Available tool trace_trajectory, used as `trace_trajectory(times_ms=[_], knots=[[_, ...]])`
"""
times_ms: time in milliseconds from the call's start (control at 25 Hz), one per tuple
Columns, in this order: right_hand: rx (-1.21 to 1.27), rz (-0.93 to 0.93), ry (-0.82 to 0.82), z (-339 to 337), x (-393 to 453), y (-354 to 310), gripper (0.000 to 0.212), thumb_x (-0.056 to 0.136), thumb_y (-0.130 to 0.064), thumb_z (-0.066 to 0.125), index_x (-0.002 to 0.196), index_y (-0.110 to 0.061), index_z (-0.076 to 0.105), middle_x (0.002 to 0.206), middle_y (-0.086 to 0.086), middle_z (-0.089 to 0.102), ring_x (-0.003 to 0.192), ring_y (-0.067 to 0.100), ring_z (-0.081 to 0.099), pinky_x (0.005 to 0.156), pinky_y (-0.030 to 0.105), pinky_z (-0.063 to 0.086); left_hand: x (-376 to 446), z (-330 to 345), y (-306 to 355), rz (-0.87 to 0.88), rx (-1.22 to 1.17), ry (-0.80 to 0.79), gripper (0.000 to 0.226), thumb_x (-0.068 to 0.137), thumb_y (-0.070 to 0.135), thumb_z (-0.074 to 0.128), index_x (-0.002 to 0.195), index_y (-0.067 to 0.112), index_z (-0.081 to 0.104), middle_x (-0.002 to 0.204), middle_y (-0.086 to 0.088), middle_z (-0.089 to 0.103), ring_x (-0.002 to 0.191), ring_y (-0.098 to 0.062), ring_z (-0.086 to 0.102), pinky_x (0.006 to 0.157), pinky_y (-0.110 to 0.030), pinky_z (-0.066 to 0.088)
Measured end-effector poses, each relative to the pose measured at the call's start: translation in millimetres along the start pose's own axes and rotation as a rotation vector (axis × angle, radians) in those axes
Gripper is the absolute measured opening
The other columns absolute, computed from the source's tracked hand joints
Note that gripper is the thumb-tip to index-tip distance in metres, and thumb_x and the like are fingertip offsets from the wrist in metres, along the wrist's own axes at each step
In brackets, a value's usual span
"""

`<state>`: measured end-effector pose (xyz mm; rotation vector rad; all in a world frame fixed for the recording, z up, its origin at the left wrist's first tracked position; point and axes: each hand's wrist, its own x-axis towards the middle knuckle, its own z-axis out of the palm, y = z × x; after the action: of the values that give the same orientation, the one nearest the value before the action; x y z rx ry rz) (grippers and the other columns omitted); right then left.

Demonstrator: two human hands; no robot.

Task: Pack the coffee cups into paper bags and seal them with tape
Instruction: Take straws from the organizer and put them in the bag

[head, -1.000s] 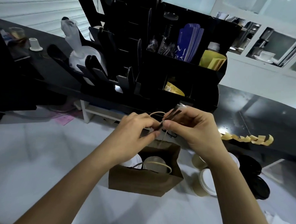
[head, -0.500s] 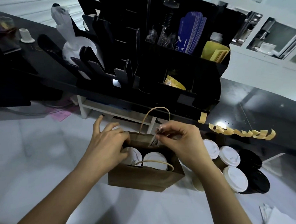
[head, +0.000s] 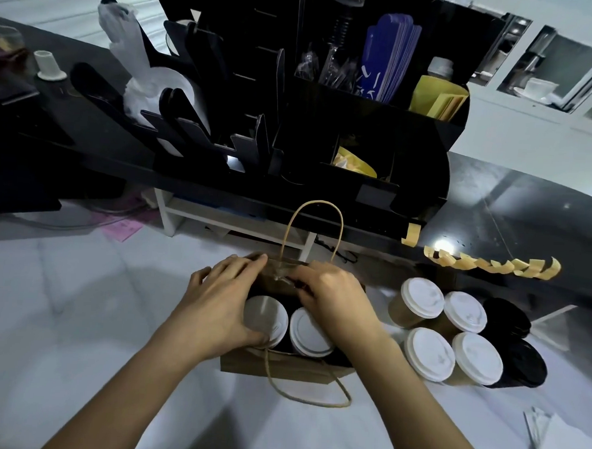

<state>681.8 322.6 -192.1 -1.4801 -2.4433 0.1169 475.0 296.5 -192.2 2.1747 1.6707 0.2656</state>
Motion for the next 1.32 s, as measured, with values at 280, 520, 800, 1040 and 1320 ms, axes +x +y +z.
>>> trace_trajectory(times_ms=[280, 520, 800, 1040, 1320], knots=[[0.016, 0.075, -0.121, 10, 6, -4, 0.035, 0.092, -0.020, 0.065, 0.127, -0.021, 0.059, 0.114, 0.003, 0.067, 0.099, 0.025, 0.066, 0.084, 0.040, 0.054, 1, 4, -2, 0.033, -0.065, 0.045, 0.125, 0.067, 0.061, 0.078, 0.156, 0.038, -0.006, 0.155, 0.013, 0.024, 0.146, -0.011, 0.019, 0.120, -0.040, 0.019], [0.027, 0.102, -0.104, 7, 4, 0, 0.032, 0.092, -0.019, 0.062, 0.124, -0.025, 0.063, 0.109, 0.001, 0.069, 0.097, 0.024, 0.066, 0.082, 0.041, 0.055, 2, 5, -2, 0.052, -0.069, 0.046, 0.123, 0.067, 0.061, 0.078, 0.156, 0.039, -0.005, 0.154, 0.014, 0.024, 0.145, -0.011, 0.020, 0.120, -0.038, 0.019], [0.086, 0.127, -0.033, -1, -4, 3, 0.034, 0.090, -0.017, 0.066, 0.123, -0.025, 0.067, 0.110, -0.002, 0.072, 0.099, 0.021, 0.067, 0.083, 0.039, 0.055, 2, 5, -2, 0.090, -0.102, 0.049, 0.118, 0.071, 0.056, 0.079, 0.157, 0.041, -0.001, 0.157, 0.017, 0.020, 0.144, -0.009, 0.021, 0.118, -0.037, 0.024], [0.153, 0.198, 0.051, -14, -17, 12, 0.022, 0.089, -0.017, 0.069, 0.111, -0.020, 0.071, 0.100, -0.003, 0.073, 0.092, 0.018, 0.067, 0.081, 0.039, 0.056, 1, 6, 6, 0.102, -0.144, 0.036, 0.112, 0.073, 0.050, 0.080, 0.156, 0.041, 0.006, 0.155, 0.019, 0.021, 0.142, -0.008, 0.023, 0.115, -0.036, 0.031], [0.198, 0.277, 0.120, -27, -36, 28, 0.016, 0.092, -0.021, 0.068, 0.108, -0.022, 0.073, 0.096, -0.006, 0.072, 0.089, 0.012, 0.066, 0.079, 0.037, 0.057, 6, 5, 17, 0.102, -0.101, 0.102, 0.076, 0.090, 0.044, 0.066, 0.153, 0.040, 0.023, 0.151, 0.015, 0.036, 0.139, -0.010, 0.027, 0.115, -0.035, 0.028]])
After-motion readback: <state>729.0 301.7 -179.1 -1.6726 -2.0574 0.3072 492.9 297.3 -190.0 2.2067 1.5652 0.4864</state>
